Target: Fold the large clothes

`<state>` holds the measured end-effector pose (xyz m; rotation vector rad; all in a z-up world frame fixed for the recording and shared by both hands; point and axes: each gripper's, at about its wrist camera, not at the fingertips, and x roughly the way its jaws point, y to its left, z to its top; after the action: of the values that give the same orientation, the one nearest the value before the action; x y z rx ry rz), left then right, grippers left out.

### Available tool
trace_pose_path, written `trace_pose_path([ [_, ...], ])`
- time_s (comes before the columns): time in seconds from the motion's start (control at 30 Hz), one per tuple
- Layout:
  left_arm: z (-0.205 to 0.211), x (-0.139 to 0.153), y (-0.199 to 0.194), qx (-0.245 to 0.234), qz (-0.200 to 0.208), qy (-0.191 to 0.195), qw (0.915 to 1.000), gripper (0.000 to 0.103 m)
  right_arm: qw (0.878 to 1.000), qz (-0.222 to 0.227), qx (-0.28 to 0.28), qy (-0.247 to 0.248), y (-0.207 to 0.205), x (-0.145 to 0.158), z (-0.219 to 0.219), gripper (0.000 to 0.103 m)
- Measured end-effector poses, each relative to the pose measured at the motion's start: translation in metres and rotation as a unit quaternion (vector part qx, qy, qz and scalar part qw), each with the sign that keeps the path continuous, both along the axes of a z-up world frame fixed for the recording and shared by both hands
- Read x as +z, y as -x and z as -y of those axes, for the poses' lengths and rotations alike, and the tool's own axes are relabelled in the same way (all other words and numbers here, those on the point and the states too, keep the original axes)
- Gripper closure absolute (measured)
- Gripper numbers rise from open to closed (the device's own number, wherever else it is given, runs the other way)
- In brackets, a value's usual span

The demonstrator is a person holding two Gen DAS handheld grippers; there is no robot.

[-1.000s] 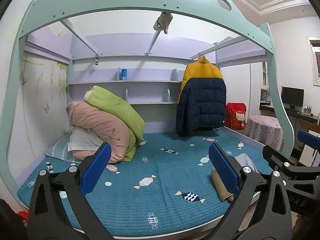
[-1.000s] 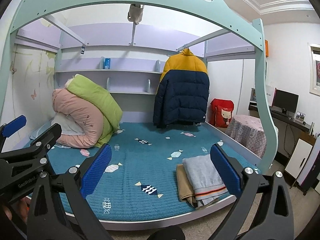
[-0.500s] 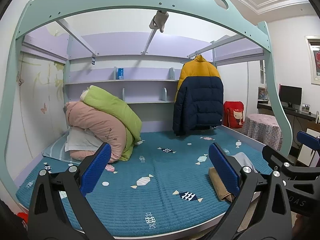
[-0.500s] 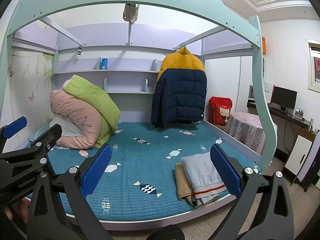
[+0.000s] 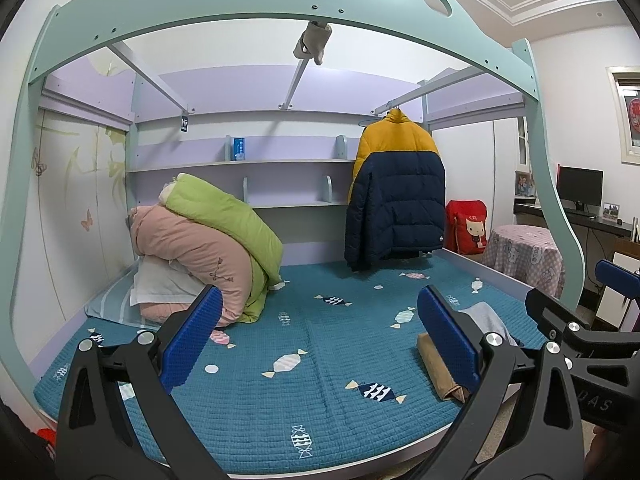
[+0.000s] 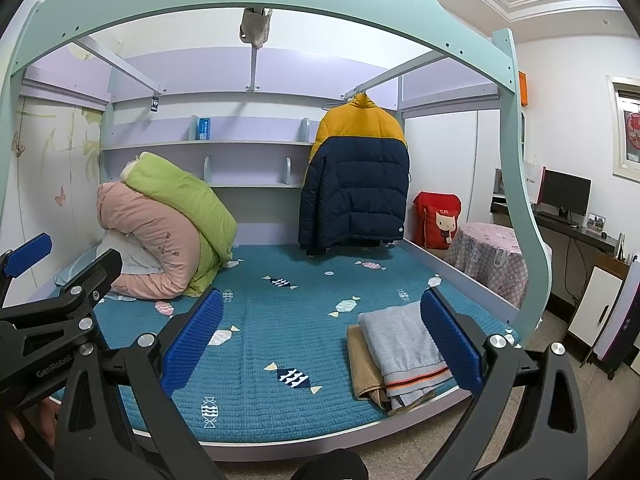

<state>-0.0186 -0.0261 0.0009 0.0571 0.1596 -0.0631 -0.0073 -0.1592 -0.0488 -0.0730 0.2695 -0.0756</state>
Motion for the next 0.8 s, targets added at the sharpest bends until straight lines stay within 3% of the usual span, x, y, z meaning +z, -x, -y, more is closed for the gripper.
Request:
trace_pose_path([
  [0.8, 0.0001, 0.0002, -0.0001, -0.001, 0.0, 0.0, 1.0, 0.005, 1.0, -0.001, -0.002, -0.003, 0.002, -0.0004, 0.0007, 0.007],
])
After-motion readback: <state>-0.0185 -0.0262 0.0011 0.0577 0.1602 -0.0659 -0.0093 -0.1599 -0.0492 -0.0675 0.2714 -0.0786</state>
